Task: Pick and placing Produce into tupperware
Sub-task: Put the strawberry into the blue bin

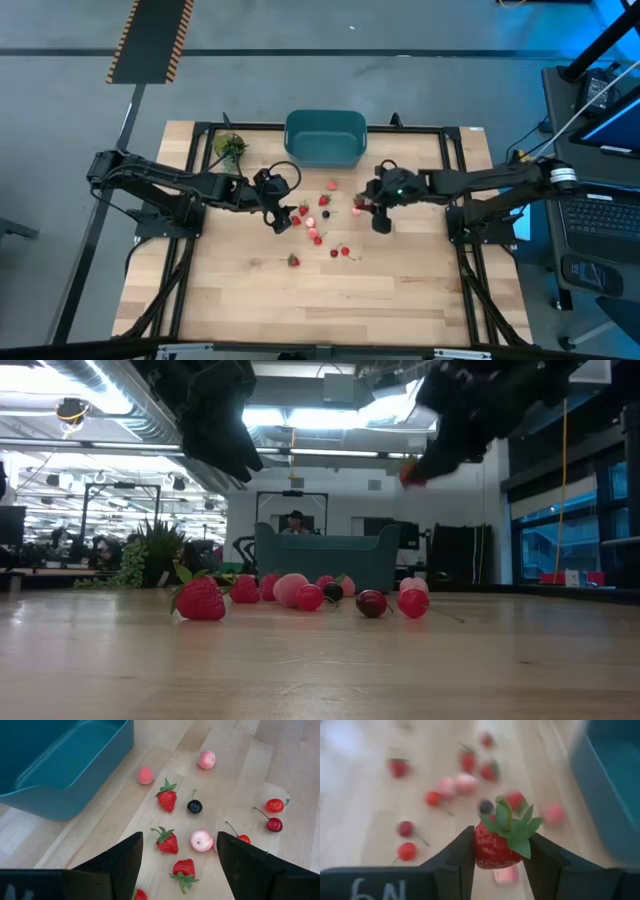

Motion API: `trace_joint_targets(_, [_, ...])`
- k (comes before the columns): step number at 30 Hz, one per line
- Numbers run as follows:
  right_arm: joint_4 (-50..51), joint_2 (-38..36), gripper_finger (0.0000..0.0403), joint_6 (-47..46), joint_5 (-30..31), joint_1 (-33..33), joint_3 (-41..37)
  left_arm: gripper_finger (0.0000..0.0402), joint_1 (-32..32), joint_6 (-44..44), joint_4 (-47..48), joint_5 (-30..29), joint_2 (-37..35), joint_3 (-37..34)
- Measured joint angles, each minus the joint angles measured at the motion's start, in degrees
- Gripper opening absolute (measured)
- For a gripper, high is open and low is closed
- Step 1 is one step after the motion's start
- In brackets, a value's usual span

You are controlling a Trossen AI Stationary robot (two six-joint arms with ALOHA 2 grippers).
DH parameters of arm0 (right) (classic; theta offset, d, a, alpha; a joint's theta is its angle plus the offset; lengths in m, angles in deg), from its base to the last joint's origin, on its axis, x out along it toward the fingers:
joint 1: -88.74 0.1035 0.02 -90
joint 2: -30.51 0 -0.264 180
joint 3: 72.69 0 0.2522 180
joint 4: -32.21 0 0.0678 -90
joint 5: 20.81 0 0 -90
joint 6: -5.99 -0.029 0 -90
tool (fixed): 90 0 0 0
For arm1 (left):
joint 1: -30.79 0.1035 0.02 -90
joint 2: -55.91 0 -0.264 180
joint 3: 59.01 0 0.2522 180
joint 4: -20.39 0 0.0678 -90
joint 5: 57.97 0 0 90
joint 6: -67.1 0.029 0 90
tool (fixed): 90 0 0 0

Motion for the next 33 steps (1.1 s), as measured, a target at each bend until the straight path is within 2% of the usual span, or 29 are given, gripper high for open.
trace_joint_targets(4, [-6.46, -2.16, 0.0137, 11.62, -9.19, -0.01, 0.00, 0.0245, 0.00, 0.00, 0.02, -0.02, 0.00, 0.00])
trace_joint_targets(7, [-12.40, -2.45, 0.0137, 15.06, -15.46, 0.00, 0.00, 0.0245, 0.00, 0.02, 0.00, 0.00, 0.00, 0.00])
trace_joint_targets(10, [-18.04, -2.45, 0.0139, 17.12, -18.72, 0.00, 0.01, 0.0245, 0.00, 0.02, 0.00, -0.01, 0.00, 0.00])
trace_joint_targets(19, [-29.77, -2.38, 0.0138, 18.09, -19.02, -0.95, 0.02, 0.0245, 0.00, 0.02, 0.00, -0.02, 0.00, 0.00])
trace_joint_targets(25, [-32.02, -2.41, 0.0139, 18.55, -19.02, -1.46, 0.02, 0.0245, -0.02, 0.18, 0.00, -0.27, 0.00, 0.00])
trace_joint_targets(31, [-33.22, -1.82, 0.0139, 15.57, -18.71, -3.69, 0.00, 0.0245, -1.74, 0.01, 3.35, -7.68, -1.15, -0.02])
trace_joint_targets(33, [-33.90, -1.13, 0.0139, 14.22, -16.30, -4.66, 0.00, 0.0245, -2.73, -0.26, 3.78, -11.00, -1.77, -0.02])
